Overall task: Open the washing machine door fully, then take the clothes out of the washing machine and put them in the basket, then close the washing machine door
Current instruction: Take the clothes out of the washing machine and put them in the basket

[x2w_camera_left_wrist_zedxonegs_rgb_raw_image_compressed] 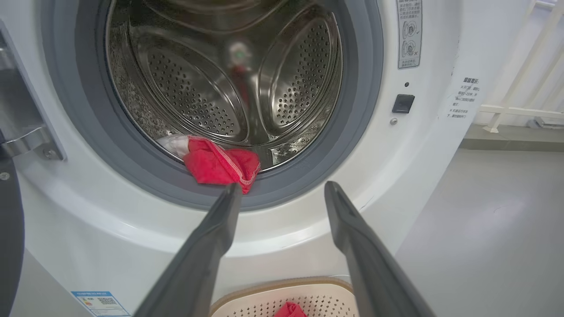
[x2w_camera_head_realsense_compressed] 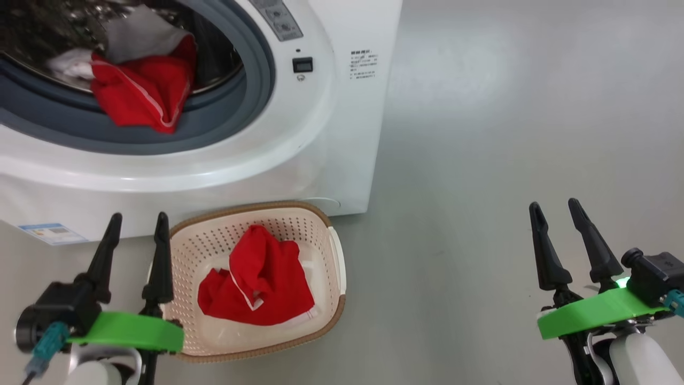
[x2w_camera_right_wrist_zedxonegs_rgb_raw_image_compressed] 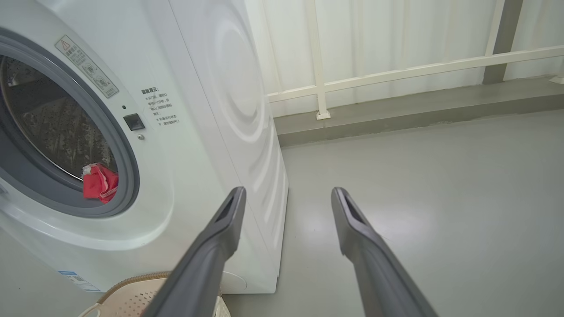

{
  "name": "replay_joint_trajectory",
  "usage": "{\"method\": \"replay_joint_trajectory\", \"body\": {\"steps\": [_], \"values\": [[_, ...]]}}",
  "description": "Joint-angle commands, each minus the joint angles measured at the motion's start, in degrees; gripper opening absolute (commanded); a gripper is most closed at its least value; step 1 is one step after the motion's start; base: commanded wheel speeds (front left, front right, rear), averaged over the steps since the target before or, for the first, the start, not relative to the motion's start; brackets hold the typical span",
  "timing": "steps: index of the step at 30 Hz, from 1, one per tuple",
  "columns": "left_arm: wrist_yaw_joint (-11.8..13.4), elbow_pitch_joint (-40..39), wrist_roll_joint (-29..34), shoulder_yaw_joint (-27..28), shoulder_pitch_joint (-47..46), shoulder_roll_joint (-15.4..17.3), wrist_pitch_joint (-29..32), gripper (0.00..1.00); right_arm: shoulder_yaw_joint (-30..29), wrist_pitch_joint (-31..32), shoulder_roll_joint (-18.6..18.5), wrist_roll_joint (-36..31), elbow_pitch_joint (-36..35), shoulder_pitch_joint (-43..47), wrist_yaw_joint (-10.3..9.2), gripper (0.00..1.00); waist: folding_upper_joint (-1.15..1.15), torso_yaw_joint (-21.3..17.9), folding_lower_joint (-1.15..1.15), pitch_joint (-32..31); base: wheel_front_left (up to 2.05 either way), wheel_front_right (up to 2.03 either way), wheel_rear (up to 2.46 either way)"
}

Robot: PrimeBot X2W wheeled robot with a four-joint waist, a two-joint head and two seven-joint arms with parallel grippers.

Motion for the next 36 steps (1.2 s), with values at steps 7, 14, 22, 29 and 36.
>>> {"method": "replay_joint_trajectory", "body": {"steps": [7, 14, 22, 29, 36], "values": [[-0.3, -7.3, 2.0, 4.5, 6.1, 0.0, -0.3, 1.0, 0.4, -0.4, -1.3, 0.2, -1.8, 2.7, 0.37, 1.0, 0.0, 0.5, 0.0, -3.5, 0.0, 0.0, 0.0], [-0.3, -11.9, 2.6, 4.7, 12.2, -1.1, -0.3, 1.0, -1.1, -0.4, -1.2, 0.2, -2.8, 6.2, 0.37, 1.0, 0.0, 0.5, 0.0, -5.5, 0.0, 0.0, 0.0], [-0.3, -13.8, 2.8, 5.1, 15.2, -1.5, -0.3, 1.0, -1.7, -0.4, -1.0, 0.1, -3.4, 7.4, 0.37, 1.0, 0.0, 0.3, 0.0, -5.8, 0.0, 0.0, 0.0], [-0.3, -13.9, 2.4, 5.4, 15.0, -1.6, -0.3, 1.0, -1.6, -0.4, -0.8, -0.1, -3.5, 6.5, 0.37, 1.0, 0.0, 0.3, 0.0, -5.1, 0.0, 0.0, 0.0], [-0.3, -13.7, 2.1, 5.6, 14.6, -1.7, -0.3, 1.0, -1.5, -0.4, -0.6, -0.2, -3.5, 5.9, 0.37, 1.0, 0.0, 0.3, 0.0, -4.5, 0.0, 0.0, 0.0]]}}
